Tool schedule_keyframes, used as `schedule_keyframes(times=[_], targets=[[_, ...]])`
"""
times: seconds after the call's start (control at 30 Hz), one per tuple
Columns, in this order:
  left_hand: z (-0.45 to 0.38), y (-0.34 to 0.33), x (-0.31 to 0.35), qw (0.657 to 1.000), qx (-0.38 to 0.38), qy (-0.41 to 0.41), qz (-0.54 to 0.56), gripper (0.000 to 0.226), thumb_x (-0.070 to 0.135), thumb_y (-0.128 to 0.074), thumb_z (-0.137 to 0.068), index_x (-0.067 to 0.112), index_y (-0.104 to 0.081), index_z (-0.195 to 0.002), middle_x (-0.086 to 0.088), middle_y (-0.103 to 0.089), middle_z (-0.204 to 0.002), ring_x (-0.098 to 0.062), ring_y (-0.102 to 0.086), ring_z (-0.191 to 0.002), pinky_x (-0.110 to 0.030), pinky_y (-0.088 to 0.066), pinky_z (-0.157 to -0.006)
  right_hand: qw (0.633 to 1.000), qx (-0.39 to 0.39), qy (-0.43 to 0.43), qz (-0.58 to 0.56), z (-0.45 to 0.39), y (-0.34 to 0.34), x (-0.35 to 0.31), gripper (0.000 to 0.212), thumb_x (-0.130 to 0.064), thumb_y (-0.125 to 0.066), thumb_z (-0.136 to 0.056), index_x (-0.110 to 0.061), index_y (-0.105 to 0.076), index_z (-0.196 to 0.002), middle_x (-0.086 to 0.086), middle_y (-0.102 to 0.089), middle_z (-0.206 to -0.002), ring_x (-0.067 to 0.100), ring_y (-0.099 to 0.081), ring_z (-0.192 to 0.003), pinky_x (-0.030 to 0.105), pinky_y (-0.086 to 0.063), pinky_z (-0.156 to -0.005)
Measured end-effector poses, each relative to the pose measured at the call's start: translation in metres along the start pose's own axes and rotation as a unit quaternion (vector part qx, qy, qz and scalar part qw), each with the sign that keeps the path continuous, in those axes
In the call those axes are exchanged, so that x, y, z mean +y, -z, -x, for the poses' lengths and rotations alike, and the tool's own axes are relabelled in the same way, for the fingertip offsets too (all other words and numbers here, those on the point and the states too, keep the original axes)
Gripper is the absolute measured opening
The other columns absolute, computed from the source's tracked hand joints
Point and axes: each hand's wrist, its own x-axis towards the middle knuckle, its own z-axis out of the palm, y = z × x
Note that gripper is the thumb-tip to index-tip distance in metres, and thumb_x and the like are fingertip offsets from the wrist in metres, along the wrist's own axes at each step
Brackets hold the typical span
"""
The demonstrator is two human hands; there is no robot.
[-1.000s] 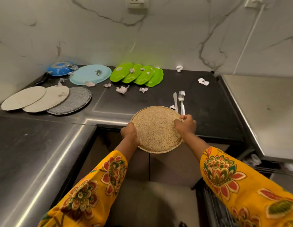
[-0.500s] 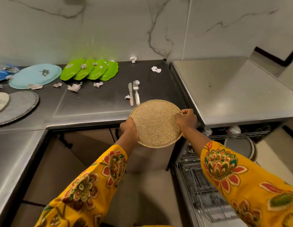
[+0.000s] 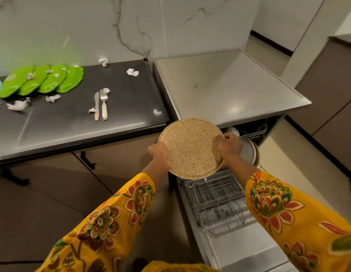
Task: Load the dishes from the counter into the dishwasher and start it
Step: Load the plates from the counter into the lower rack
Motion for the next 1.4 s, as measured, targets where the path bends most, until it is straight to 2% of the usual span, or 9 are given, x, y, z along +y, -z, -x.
schedule_keyframes(times=[0.13,0.33,0.67,0.87,0.93,1.07,1.13,1.23,1.4], targets=[[0.01,-0.033,-0.031,1.0,-0.016,0.004,-0.023,0.021,0.01,-0.03,-0.094,0.007,-0.049,-0.104,-0.006,-0.051,-0.087,-0.021,-0.05,-0.086,-0.036,-0.046,-0.079,0.999,0.022,-0.019,-0.014,-0.018,0.038,0.028,0.034,-0.027,-0.06,-0.084,-0.007,-0.065,-0.111,0.015,-0.063,-0.116,0.031,-0.057,-0.106,0.03,-0.042,-0.08],[0.023,-0.068,-0.063,0.995,-0.034,-0.009,-0.095,0.029,0.011,-0.037,-0.097,0.019,-0.036,-0.069,0.0,-0.04,-0.076,-0.013,-0.041,-0.063,-0.031,-0.043,-0.066,0.998,0.044,-0.049,-0.022,-0.031,0.08,0.063,0.025,-0.019,-0.057,-0.086,-0.003,-0.068,-0.102,0.013,-0.067,-0.104,0.028,-0.059,-0.1,0.03,-0.041,-0.074],[0.021,-0.096,-0.11,0.993,-0.043,0.035,-0.102,0.022,0.0,-0.034,-0.098,0.005,-0.055,-0.095,-0.01,-0.053,-0.085,-0.02,-0.049,-0.069,-0.035,-0.042,-0.076,0.993,0.038,-0.11,0.002,-0.039,0.109,0.124,0.03,-0.014,-0.06,-0.084,-0.002,-0.067,-0.11,0.016,-0.065,-0.114,0.032,-0.057,-0.108,0.034,-0.046,-0.092],[0.007,-0.111,-0.127,0.989,-0.052,0.064,-0.119,0.019,-0.005,-0.042,-0.095,0.003,-0.06,-0.095,-0.011,-0.055,-0.089,-0.025,-0.052,-0.076,-0.034,-0.044,-0.078,0.975,-0.115,-0.166,0.088,-0.049,0.099,0.156,0.066,-0.038,-0.07,-0.07,-0.022,-0.052,-0.131,0.014,-0.048,-0.13,0.033,-0.056,-0.111,0.046,-0.05,-0.094],[-0.003,-0.118,-0.134,0.988,-0.045,0.073,-0.127,0.022,-0.004,-0.045,-0.095,0.003,-0.06,-0.109,-0.011,-0.055,-0.091,-0.027,-0.053,-0.084,-0.034,-0.046,-0.073,0.961,-0.165,-0.148,0.163,-0.048,0.094,0.163,0.064,-0.045,-0.067,-0.076,-0.023,-0.049,-0.133,0.015,-0.039,-0.136,0.035,-0.048,-0.12,0.046,-0.046,-0.097],[-0.024,-0.137,-0.145,0.986,-0.031,0.083,-0.139,0.016,-0.002,-0.044,-0.096,0.004,-0.058,-0.1,-0.009,-0.055,-0.077,-0.021,-0.053,-0.067,-0.031,-0.044,-0.057,0.941,-0.242,-0.11,0.209,-0.055,0.083,0.179,0.057,-0.051,-0.055,-0.088,-0.015,-0.048,-0.132,0.018,-0.037,-0.142,0.033,-0.035,-0.133,0.046,-0.035,-0.106],[-0.042,-0.149,-0.152,0.985,-0.03,0.086,-0.145,0.015,-0.002,-0.044,-0.096,0.005,-0.058,-0.095,-0.013,-0.059,-0.088,-0.023,-0.055,-0.078,-0.034,-0.047,-0.068,0.925,-0.288,-0.106,0.224,-0.059,0.076,0.184,0.075,-0.069,-0.043,-0.085,-0.014,-0.043,-0.137,0.018,-0.037,-0.144,0.034,-0.028,-0.137,0.048,-0.029,-0.111],[-0.071,-0.17,-0.164,0.98,-0.041,0.076,-0.177,0.027,-0.002,-0.04,-0.096,0.014,-0.048,-0.075,-0.02,-0.057,-0.119,-0.024,-0.055,-0.085,-0.033,-0.045,-0.084,0.903,-0.331,-0.081,0.263,-0.076,0.057,0.203,0.122,-0.099,-0.013,-0.05,-0.016,-0.041,-0.135,0.021,-0.044,-0.136,0.037,-0.036,-0.131,0.05,-0.032,-0.107],[-0.114,-0.207,-0.184,0.975,-0.033,0.092,-0.201,0.021,-0.005,-0.047,-0.091,0.01,-0.051,-0.077,-0.017,-0.059,-0.116,-0.028,-0.056,-0.104,-0.045,-0.049,-0.094,0.857,-0.373,-0.053,0.351,-0.105,0.03,0.236,0.101,-0.074,-0.051,-0.076,-0.018,-0.011,-0.15,0.017,-0.02,-0.149,0.041,-0.02,-0.136,0.049,-0.024,-0.111]])
